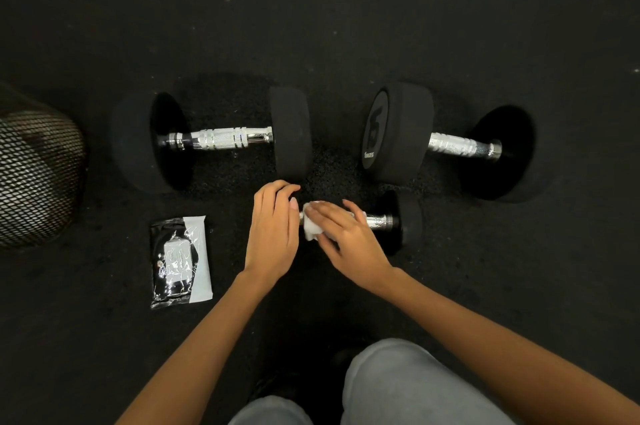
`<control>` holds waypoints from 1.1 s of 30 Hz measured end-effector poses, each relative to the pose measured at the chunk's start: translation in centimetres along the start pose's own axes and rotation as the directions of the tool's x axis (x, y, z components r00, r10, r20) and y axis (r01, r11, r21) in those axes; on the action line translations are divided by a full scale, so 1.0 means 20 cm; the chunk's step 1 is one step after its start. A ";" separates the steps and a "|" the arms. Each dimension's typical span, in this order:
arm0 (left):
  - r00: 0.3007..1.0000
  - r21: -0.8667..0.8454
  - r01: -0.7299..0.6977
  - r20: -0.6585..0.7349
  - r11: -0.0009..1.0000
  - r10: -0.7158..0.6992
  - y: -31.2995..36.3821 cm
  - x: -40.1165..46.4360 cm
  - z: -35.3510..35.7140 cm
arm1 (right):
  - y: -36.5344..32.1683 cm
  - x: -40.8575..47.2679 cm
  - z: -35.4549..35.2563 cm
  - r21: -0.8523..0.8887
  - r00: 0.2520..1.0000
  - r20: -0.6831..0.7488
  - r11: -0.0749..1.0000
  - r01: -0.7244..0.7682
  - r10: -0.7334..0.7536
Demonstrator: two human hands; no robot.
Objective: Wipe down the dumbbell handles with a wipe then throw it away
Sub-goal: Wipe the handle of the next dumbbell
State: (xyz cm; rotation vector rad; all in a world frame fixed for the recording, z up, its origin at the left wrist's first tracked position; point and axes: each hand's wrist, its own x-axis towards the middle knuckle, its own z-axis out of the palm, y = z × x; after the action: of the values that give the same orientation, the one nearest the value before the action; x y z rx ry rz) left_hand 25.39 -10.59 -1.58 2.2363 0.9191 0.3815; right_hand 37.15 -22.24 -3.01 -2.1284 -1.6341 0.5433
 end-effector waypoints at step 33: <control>0.999 -0.002 0.050 -0.009 0.999 -0.050 0.04 -0.03 0.01 | -0.02 0.04 -0.07 -0.141 0.970 -0.012 0.960 0.240 -0.244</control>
State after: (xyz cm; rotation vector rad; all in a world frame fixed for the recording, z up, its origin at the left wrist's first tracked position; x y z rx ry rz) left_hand 25.51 -11.52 -1.16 2.2072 0.9770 0.3696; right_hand 37.87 -21.42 -1.69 -1.9778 -1.9309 0.3284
